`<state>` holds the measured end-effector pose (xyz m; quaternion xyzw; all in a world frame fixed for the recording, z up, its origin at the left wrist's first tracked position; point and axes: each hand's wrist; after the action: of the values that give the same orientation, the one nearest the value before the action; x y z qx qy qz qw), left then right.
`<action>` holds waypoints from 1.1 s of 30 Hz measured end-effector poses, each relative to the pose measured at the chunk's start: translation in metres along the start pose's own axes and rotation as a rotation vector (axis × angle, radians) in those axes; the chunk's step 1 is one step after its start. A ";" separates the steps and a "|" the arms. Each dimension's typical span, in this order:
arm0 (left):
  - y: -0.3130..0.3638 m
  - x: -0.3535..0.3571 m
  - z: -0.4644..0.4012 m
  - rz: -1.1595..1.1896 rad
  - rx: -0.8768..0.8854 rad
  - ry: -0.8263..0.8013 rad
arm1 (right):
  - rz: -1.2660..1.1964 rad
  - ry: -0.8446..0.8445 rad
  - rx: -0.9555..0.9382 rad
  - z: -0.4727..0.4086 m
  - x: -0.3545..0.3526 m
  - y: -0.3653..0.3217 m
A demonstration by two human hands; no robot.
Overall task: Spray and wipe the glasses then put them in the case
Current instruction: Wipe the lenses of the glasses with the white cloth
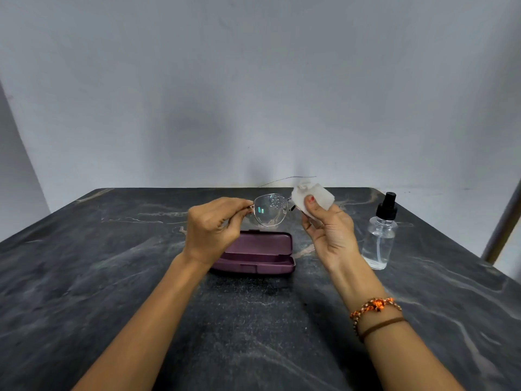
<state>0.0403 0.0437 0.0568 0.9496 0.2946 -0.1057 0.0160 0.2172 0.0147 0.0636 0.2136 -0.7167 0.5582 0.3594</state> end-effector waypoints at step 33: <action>0.002 0.000 -0.001 0.010 -0.033 0.036 | -0.085 0.121 0.055 0.004 0.008 0.006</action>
<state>0.0417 0.0417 0.0575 0.9524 0.2920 -0.0835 0.0269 0.2067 0.0135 0.0659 0.2193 -0.6684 0.5737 0.4195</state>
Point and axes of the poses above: each hand's wrist, its own z-axis away from the middle knuckle, its own x-axis out of the palm, y = z × x, and after that the axes turned 5 degrees about -z, right-handed
